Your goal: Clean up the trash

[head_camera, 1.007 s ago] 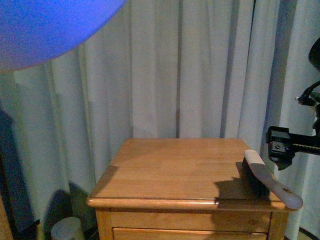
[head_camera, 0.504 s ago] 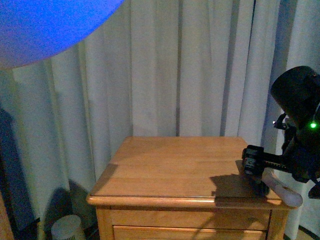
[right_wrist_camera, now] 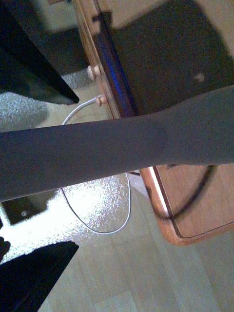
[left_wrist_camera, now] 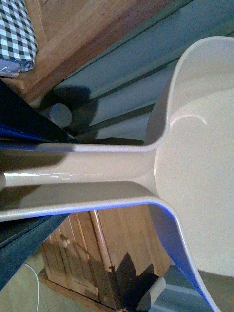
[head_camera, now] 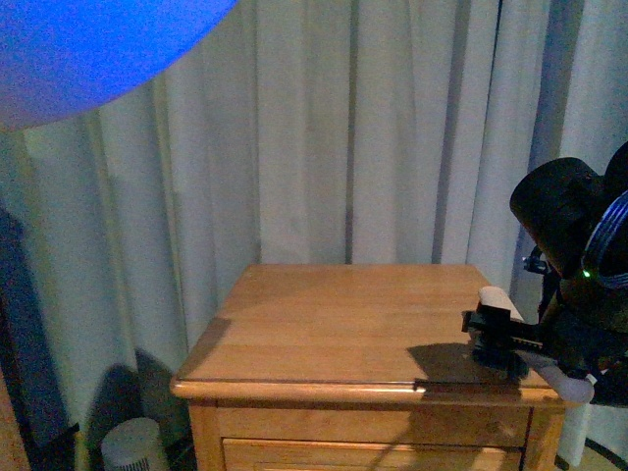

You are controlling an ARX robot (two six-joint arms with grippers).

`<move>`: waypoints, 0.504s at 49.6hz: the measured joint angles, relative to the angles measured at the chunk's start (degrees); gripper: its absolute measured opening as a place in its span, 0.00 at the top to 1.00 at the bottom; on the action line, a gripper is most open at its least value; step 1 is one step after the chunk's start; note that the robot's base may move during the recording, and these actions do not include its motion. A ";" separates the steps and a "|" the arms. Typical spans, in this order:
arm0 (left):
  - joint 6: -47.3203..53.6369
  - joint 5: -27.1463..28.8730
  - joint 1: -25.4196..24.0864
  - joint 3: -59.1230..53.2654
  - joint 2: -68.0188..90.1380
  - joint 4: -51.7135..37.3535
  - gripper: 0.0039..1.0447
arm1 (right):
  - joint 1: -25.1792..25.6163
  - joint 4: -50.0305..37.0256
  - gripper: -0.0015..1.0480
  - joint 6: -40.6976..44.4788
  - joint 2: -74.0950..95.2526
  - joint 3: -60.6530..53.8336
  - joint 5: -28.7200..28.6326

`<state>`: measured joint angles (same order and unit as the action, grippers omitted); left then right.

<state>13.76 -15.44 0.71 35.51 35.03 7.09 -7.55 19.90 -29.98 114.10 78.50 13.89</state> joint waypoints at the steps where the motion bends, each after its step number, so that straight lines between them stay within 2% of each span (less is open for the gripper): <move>1: 0.00 0.00 0.00 0.00 0.00 0.00 0.73 | 0.00 -0.04 0.24 0.00 0.00 0.00 0.00; 11: 0.00 0.00 0.00 0.00 0.00 0.00 0.73 | 0.07 -0.39 0.57 0.02 -0.11 -0.07 -0.46; 18: 0.00 0.00 0.00 0.00 0.00 0.00 0.73 | 0.07 -0.87 0.75 0.39 -0.28 -0.35 -1.36; 21: 0.00 0.00 0.00 0.00 0.00 0.00 0.73 | 0.04 -1.05 0.81 0.42 -0.46 -0.50 -1.25; 25: 0.00 0.00 0.00 0.00 0.00 0.00 0.73 | 0.15 -1.29 0.81 0.87 -0.87 -0.74 -1.44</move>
<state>13.76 -15.44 0.71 35.51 35.03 7.09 -7.40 18.61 -29.10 113.23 77.76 12.45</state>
